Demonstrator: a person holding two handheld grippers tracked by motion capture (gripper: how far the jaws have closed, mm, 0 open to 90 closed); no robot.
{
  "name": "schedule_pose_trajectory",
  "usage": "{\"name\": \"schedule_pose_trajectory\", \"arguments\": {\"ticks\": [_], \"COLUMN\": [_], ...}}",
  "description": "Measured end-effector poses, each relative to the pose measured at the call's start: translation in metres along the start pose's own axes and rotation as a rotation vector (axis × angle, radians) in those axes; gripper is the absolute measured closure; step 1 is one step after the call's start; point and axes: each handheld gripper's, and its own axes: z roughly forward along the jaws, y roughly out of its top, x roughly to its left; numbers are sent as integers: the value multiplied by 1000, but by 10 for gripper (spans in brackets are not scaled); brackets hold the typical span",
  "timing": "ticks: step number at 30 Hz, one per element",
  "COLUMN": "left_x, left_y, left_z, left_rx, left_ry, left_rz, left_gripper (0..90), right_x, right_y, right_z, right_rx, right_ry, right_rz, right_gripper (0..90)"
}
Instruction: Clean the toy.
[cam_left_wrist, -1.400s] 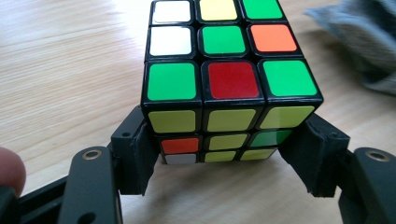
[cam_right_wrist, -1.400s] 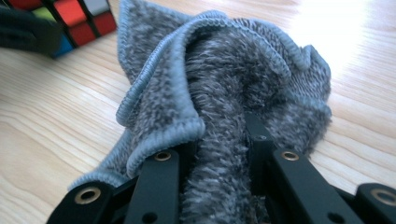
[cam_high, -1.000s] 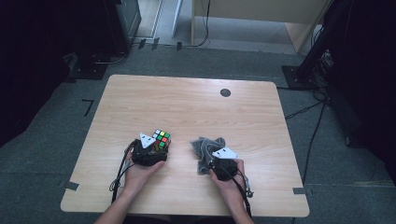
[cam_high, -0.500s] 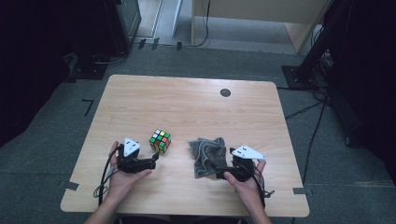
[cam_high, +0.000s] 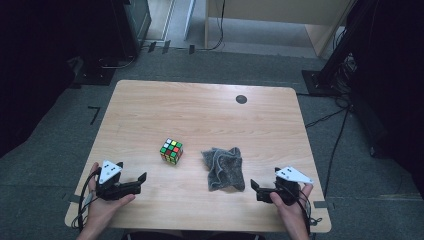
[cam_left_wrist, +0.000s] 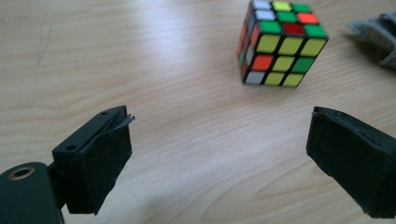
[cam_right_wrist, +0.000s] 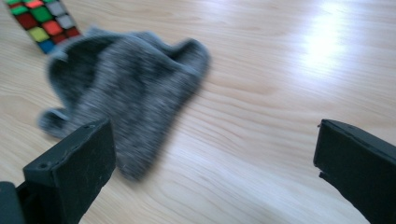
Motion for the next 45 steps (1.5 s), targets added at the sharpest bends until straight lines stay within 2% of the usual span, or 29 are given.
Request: {"name": "schedule_pose_trajectory", "arguments": {"ticks": [5,9,11,17,21,24,27,30,32,36,45], "left_x": [17,30,36,49,53,51,47,43,42,42,41], "left_y": [-13,-23,-27,-37,-44,-43,-45,-46,-46,-47,-47], "left_z": [-8,-16,-19,-26,-21,-20,-20,-16,-15,-14,-14], "left_rx": [17,19,22,50,100,100,108,148,158,169,166], "left_ry": [23,42,50,63,81,82,87,118,114,88,88], "left_rz": [-30,-60,-70,-59,-49,-43,-15,12,23,32,31], "left_gripper": [67,68,67,68,68,68,67,67,67,68,68], "right_x": [-26,-46,-53,-69,-77,-77,-75,-74,-73,-73,-72], "right_y": [-14,-29,-36,-52,-61,-61,-61,-61,-61,-61,-61], "right_z": [-12,-22,-25,-30,-29,-29,-26,-24,-24,-24,-23], "right_rx": [19,41,55,101,138,139,157,162,163,162,162], "right_ry": [-64,-98,-127,-171,-179,-182,-198,-205,-211,-214,-217], "right_rz": [26,61,55,56,76,74,50,33,40,42,44], "right_gripper": [0,0,0,0,0,0,0,0,0,0,0]}}
